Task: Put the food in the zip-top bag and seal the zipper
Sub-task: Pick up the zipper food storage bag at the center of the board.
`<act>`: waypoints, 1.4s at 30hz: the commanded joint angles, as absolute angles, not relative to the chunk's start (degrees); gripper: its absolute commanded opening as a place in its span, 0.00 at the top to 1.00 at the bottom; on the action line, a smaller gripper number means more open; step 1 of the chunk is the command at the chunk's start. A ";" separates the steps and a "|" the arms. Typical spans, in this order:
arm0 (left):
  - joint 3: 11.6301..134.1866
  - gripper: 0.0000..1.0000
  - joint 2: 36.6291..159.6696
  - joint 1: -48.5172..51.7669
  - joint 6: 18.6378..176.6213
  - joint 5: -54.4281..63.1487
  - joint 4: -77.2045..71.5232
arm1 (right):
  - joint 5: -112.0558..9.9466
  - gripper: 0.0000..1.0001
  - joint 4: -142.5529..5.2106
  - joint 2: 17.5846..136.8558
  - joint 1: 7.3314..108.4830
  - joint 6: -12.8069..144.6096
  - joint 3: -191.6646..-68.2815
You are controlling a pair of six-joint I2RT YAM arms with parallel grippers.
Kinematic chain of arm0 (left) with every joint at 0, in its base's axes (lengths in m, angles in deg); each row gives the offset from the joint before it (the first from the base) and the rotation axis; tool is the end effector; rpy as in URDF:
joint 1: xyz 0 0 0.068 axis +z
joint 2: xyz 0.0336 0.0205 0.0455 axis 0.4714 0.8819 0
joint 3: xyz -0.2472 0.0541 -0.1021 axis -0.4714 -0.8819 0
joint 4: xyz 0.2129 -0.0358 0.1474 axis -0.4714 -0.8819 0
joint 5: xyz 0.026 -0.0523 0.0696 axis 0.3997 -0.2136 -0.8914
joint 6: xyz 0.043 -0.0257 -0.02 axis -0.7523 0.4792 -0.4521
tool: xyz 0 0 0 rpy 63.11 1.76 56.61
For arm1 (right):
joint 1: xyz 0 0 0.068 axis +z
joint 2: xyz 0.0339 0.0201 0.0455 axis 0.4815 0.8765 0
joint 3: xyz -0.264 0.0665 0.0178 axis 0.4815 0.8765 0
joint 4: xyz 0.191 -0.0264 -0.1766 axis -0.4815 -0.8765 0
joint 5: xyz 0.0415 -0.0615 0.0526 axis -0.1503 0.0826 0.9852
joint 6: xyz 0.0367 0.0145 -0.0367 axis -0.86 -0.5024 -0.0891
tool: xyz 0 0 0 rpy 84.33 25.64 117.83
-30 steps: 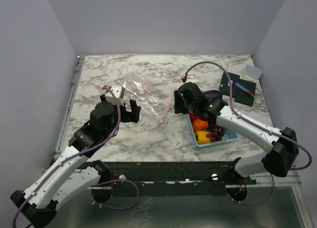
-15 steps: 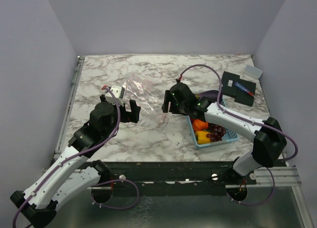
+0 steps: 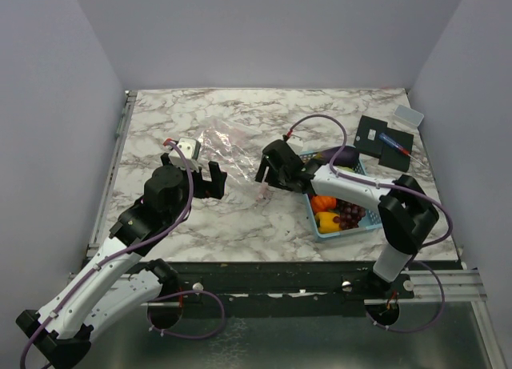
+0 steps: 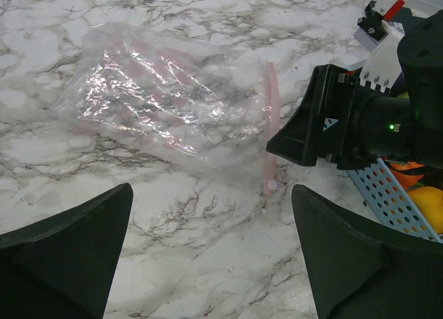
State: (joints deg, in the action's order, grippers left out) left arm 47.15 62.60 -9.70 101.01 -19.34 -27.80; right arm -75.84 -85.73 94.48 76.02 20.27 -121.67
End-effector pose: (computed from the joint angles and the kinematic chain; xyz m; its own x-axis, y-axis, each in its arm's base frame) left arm 0.1304 -0.0892 0.3398 -0.3147 -0.0707 -0.9465 0.3188 0.9314 -0.1756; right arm 0.2594 0.2650 0.2188 -0.7621 0.2916 -0.5781 0.0570 0.9196 0.3886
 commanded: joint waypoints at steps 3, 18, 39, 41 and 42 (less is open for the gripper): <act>46.71 0.01 62.03 -9.40 100.59 -18.78 -28.06 | -79.91 0.31 -81.97 97.43 75.80 12.34 -121.78; 46.73 0.01 62.64 -9.38 100.38 -18.54 -28.04 | -80.03 0.40 -78.58 100.76 73.23 5.24 -118.53; 46.71 0.01 63.23 -9.40 100.15 -18.65 -28.04 | -79.07 0.55 -72.43 102.85 71.06 5.83 -117.00; 46.76 0.01 63.32 -9.37 100.19 -18.66 -28.00 | -78.91 0.56 -72.05 103.19 70.87 6.00 -117.05; 46.76 0.01 63.39 -9.36 100.17 -18.66 -28.05 | -78.76 0.56 -72.03 103.38 70.80 6.05 -117.19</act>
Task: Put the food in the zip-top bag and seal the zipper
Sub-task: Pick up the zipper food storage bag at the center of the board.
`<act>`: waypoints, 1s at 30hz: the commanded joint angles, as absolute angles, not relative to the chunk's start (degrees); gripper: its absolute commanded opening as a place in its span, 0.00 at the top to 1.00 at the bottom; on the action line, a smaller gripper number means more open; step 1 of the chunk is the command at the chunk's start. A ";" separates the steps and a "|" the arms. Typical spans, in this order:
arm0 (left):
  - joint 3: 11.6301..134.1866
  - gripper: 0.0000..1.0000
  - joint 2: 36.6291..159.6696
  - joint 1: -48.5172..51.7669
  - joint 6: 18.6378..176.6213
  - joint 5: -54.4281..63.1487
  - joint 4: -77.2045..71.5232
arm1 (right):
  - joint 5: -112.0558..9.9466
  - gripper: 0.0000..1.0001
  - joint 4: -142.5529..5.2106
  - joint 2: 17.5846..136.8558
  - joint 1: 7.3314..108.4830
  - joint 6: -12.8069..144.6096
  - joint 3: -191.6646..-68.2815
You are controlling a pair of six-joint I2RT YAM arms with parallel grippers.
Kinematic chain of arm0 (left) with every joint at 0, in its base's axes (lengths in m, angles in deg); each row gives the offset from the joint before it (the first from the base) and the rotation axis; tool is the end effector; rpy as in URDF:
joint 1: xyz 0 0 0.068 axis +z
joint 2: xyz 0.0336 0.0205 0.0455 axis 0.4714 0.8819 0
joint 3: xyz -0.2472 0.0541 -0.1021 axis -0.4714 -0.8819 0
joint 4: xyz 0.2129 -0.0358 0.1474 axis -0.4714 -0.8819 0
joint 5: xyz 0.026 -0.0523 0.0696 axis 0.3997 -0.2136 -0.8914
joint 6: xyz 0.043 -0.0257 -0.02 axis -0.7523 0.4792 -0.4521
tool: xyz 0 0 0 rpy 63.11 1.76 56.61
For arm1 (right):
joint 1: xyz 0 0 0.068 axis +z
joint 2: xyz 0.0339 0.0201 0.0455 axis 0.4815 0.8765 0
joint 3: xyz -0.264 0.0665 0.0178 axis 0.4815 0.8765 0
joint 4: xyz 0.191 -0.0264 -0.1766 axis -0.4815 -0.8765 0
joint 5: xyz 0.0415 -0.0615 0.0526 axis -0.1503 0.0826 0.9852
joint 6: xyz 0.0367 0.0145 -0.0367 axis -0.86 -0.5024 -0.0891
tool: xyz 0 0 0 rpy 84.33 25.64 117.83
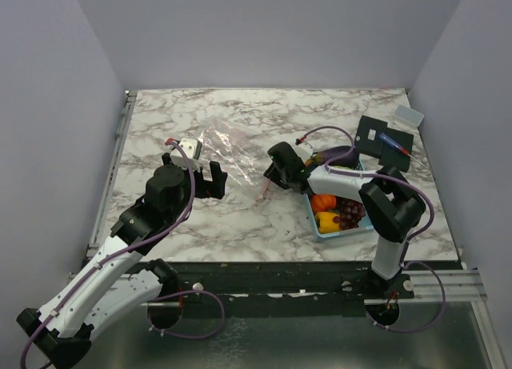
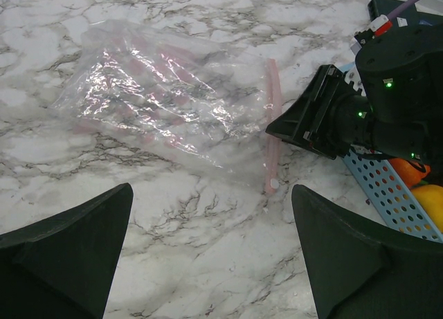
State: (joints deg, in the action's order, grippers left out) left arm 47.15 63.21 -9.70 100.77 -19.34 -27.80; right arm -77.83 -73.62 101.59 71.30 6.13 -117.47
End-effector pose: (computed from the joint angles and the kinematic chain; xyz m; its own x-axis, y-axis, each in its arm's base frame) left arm 0.1323 -0.0907 0.3384 -0.3213 -0.0607 -0.9450 0.3187 0.9328 -0.1683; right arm 0.2911 0.2510 0.1676 -0.6544 0.5761 -0.4897 0.3122 0.7957 0.5190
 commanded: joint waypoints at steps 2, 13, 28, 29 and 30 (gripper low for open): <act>46.77 0.01 63.44 -9.40 100.11 -18.64 -28.06 | -78.42 0.57 -71.99 103.82 70.71 6.03 -117.22; 46.71 0.01 63.82 -9.36 100.09 -18.93 -28.06 | -77.97 0.67 -69.93 104.90 70.19 5.96 -116.09; 46.71 0.01 64.04 -9.32 100.01 -19.15 -28.06 | -77.21 0.79 -65.79 105.91 69.85 5.39 -114.99; 46.72 0.01 64.03 -9.32 99.98 -19.18 -28.10 | -77.09 0.81 -65.53 105.91 69.84 5.39 -114.90; 46.75 0.01 64.06 -9.32 99.95 -19.19 -28.09 | -77.06 0.82 -65.12 105.91 69.79 5.39 -114.75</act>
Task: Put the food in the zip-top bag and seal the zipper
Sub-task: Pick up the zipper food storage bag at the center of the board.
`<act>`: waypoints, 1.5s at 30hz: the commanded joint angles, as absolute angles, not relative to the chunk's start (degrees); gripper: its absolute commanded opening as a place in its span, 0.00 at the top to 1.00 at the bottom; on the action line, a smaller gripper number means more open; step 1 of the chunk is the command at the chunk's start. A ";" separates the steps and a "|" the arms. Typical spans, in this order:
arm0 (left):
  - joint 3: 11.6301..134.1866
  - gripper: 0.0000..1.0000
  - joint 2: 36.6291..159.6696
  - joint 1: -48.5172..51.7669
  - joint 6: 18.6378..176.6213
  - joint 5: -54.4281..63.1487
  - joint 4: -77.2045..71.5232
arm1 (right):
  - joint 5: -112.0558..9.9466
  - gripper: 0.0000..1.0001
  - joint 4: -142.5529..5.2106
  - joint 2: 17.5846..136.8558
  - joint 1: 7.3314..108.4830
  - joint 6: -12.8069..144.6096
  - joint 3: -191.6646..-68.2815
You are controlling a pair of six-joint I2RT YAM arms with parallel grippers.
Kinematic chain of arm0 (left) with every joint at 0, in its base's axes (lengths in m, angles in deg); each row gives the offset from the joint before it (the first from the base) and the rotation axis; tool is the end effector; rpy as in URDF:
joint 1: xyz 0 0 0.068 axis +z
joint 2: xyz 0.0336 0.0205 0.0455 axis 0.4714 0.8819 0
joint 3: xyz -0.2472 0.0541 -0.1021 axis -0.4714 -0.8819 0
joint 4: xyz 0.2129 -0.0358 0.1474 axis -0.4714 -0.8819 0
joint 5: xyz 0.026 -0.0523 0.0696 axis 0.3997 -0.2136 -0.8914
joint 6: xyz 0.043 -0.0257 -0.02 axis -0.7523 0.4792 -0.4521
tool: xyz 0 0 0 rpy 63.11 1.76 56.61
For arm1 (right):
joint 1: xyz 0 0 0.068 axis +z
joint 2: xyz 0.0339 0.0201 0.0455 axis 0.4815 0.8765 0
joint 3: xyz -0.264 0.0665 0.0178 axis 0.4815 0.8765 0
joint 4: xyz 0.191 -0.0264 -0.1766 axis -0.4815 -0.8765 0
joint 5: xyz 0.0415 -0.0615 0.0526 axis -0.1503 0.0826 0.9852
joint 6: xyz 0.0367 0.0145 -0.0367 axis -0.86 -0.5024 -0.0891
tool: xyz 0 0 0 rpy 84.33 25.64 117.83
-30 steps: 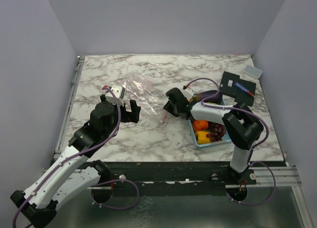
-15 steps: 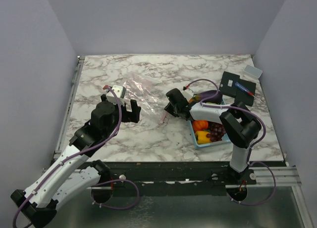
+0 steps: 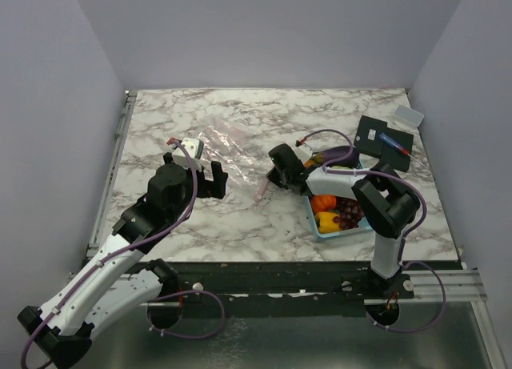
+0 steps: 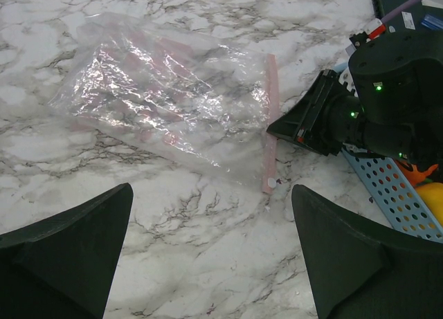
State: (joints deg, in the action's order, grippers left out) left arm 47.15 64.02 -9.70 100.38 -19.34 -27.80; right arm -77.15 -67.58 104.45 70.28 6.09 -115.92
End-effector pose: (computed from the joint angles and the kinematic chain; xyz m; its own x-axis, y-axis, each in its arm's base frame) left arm 0.1348 -0.0926 0.3364 -0.3297 -0.0461 -0.9430 0.3191 0.9346 -0.1573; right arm 0.2990 0.2494 0.1491 -0.6410 0.5954 -0.4844 0.3122 0.7787 0.5442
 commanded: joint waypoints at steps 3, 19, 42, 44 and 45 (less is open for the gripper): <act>46.76 0.01 64.12 -9.29 99.97 -19.24 -28.09 | -77.25 0.89 -63.76 105.39 69.76 5.39 -113.80; 46.62 0.01 64.55 -9.29 100.04 -19.90 -28.15 | -77.40 0.99 -58.30 98.82 69.86 11.95 -108.81; 63.28 0.01 77.93 -9.32 98.80 -20.47 -35.82 | -81.54 1.00 -61.08 86.55 78.55 29.08 -108.58; 65.78 0.01 80.16 -9.32 98.44 -20.58 -37.89 | -83.22 1.00 -61.19 85.64 80.15 30.61 -108.56; 66.82 0.01 81.05 -9.32 98.32 -20.58 -38.77 | -84.03 0.99 -61.20 85.31 80.99 31.49 -108.62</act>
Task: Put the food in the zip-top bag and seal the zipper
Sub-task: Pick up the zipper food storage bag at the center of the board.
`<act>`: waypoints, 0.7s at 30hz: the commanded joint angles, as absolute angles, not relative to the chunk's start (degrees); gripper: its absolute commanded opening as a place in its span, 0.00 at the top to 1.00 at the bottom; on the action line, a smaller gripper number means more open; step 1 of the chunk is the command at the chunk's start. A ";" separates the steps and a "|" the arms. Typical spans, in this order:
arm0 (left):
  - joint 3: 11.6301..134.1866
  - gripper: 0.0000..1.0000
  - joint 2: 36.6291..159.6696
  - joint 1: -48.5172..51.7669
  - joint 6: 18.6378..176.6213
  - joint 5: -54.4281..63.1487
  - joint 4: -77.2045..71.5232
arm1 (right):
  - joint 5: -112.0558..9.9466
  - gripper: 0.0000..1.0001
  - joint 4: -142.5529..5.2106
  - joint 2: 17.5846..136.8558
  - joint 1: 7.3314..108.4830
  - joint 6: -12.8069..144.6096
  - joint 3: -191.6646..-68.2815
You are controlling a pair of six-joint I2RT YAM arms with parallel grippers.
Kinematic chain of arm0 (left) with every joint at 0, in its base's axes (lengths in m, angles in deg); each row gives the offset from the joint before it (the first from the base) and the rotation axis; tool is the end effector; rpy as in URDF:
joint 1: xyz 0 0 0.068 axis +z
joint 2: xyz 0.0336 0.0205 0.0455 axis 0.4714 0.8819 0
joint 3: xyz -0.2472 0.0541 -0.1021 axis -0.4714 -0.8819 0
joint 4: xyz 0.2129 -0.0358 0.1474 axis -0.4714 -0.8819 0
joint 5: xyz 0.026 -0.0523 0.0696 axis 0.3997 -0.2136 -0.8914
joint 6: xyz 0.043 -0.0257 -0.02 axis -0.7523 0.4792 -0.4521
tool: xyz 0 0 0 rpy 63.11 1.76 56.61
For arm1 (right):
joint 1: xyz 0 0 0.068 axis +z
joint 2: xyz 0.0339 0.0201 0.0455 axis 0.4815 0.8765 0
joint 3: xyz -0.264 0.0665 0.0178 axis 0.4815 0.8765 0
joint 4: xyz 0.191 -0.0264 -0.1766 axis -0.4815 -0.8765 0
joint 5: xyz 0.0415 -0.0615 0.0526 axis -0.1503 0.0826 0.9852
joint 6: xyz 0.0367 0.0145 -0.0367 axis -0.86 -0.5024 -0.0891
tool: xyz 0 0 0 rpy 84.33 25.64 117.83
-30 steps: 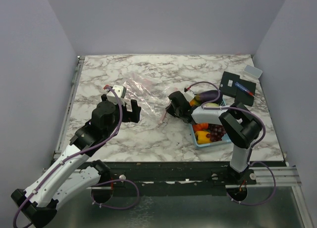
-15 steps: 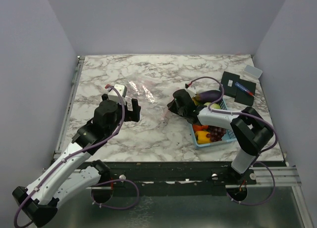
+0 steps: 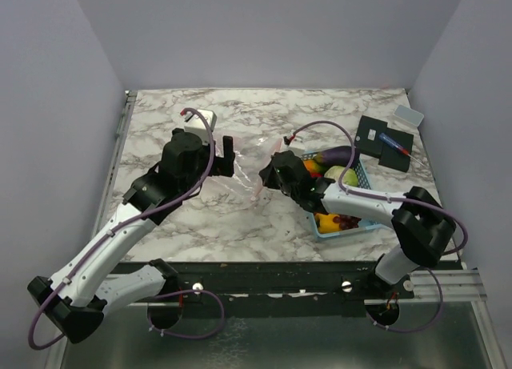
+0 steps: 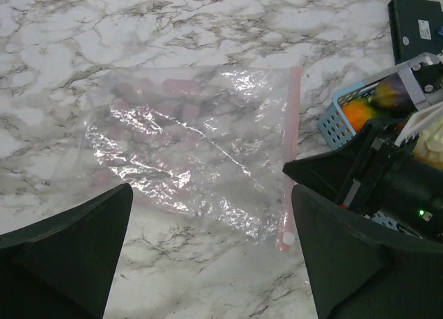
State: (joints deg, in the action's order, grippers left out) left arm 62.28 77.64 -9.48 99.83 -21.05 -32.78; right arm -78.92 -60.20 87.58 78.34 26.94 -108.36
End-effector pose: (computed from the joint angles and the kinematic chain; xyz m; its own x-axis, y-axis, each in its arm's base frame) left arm 0.1690 -0.1168 0.3784 -0.3652 -0.0061 -0.9309 0.2865 0.9507 -0.1186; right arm 0.2372 0.2593 0.2233 -0.5950 0.3384 -0.7290 -0.1329 0.8532 0.5044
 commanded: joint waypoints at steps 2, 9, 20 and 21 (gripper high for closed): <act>68.74 0.01 82.86 -9.32 98.20 -20.53 -40.65 | -85.44 0.99 -61.28 84.53 82.46 32.75 -108.65; 73.45 0.01 87.63 -9.37 98.77 -18.88 -45.32 | -89.93 0.99 -60.47 82.07 86.73 36.39 -107.47; 77.63 0.03 91.06 -10.39 100.23 -14.33 -49.12 | -88.57 1.00 -51.97 78.31 91.13 44.91 -103.82; 77.72 0.04 91.17 -10.53 100.53 -13.87 -49.15 | -88.59 0.99 -51.33 78.20 91.55 45.54 -103.72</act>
State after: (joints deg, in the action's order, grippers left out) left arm 75.94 90.75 -9.74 99.13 -16.63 -46.86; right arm -87.01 -56.39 80.17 89.64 40.82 -104.84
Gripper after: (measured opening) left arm 0.966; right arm 0.010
